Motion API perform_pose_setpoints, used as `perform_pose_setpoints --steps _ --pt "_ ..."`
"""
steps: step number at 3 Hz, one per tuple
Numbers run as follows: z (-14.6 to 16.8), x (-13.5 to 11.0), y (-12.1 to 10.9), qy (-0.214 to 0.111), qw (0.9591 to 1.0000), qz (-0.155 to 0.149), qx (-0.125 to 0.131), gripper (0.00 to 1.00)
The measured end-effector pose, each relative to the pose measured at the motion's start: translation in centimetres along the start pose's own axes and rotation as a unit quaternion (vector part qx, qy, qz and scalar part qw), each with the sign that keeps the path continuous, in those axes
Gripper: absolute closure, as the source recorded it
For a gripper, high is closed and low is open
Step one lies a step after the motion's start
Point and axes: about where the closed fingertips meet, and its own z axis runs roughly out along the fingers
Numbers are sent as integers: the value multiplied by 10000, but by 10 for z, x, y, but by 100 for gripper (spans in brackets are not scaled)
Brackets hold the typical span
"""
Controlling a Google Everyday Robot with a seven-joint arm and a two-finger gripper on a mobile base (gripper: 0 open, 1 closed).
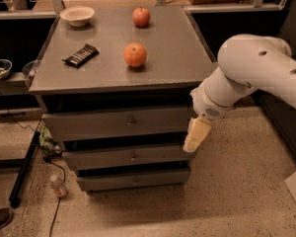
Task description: Open top drawer
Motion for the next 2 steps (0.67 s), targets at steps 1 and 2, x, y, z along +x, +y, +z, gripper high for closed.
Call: perform_pose_setpoints --steps 1,2 --pt "16 -6 -6 -136 9999 13 -21 0" --pt "60 -24 -32 -349 9993 108 4 0"
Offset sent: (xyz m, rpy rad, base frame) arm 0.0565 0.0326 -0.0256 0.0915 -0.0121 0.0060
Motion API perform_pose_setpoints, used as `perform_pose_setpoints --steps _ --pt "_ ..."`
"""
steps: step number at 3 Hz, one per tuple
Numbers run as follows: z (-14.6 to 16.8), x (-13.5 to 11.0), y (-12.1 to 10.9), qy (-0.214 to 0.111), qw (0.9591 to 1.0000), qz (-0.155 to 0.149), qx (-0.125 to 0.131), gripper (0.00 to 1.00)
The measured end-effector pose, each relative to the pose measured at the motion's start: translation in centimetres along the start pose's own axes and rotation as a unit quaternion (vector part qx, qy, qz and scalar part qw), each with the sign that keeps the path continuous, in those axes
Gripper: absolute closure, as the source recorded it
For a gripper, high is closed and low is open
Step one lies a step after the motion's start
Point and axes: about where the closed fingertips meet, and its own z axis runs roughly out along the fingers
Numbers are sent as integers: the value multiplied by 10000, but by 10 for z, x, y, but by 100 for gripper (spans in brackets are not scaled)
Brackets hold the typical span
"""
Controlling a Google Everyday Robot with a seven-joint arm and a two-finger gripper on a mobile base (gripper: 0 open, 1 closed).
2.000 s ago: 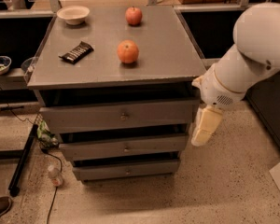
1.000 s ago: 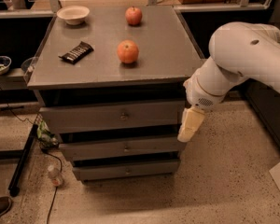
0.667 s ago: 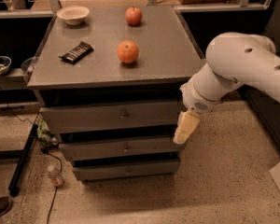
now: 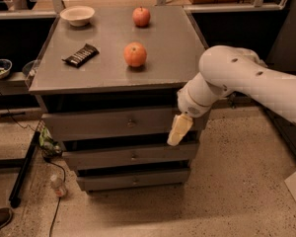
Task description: Open top drawer
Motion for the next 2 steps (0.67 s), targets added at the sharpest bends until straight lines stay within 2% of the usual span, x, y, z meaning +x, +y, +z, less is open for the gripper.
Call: perform_pose_setpoints --steps 1,2 --pt "14 3 -5 -11 10000 14 -57 0" --pt "42 6 -17 28 9997 29 -247 0"
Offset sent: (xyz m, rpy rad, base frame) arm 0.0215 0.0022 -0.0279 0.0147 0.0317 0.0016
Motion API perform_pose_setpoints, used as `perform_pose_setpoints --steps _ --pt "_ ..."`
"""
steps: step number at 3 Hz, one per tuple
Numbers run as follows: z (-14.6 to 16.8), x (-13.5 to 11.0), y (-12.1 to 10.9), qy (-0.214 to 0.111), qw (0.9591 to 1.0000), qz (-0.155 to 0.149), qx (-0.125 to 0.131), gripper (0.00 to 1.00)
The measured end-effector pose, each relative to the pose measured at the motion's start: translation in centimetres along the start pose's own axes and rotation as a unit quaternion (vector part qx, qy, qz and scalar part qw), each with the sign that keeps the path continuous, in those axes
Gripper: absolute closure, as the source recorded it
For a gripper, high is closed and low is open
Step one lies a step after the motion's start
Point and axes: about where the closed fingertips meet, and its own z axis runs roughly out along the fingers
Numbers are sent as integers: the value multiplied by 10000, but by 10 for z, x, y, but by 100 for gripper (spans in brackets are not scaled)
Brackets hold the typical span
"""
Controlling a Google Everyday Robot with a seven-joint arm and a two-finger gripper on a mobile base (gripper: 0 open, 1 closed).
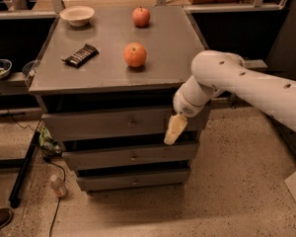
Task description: Open top drawer
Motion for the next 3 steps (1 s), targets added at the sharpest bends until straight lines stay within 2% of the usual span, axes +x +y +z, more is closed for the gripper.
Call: perform_pose_setpoints --steps 2,3 --pt "23 -5 -5 173 9997 -88 -170 0" --pt "37 -6 -3 157 9987 -100 -478 0"
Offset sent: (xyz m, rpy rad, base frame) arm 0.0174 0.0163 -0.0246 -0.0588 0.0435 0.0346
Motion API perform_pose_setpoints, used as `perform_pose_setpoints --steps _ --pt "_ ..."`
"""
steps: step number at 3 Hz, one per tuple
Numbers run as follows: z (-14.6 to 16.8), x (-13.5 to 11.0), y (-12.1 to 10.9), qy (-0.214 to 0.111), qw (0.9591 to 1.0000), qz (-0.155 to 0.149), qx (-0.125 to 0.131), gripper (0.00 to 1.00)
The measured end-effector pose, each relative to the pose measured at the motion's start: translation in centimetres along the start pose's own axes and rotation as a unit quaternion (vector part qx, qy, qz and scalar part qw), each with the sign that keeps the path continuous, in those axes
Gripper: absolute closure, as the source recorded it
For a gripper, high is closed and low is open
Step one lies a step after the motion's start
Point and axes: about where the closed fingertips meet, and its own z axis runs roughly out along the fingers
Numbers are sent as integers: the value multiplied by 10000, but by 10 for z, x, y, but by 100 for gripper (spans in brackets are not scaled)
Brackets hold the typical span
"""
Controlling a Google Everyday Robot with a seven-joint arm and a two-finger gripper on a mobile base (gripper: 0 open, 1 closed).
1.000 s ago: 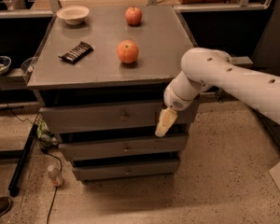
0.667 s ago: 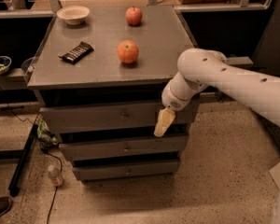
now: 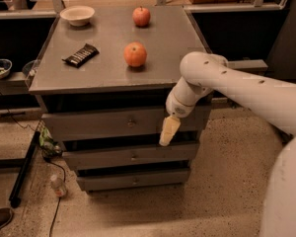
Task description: Open top drawer
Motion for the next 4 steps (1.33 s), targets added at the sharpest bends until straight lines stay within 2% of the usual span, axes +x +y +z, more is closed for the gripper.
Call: perform_pose_setpoints --steps 1,2,3,4 --pt "-4 2 10 -31 9995 3 -315 0" --pt "-23 8 29 -304 9974 78 -655 0" --pt "-70 20 67 -630 9936 111 -925 0" --pt "-70 21 67 -633 9936 116 -923 0"
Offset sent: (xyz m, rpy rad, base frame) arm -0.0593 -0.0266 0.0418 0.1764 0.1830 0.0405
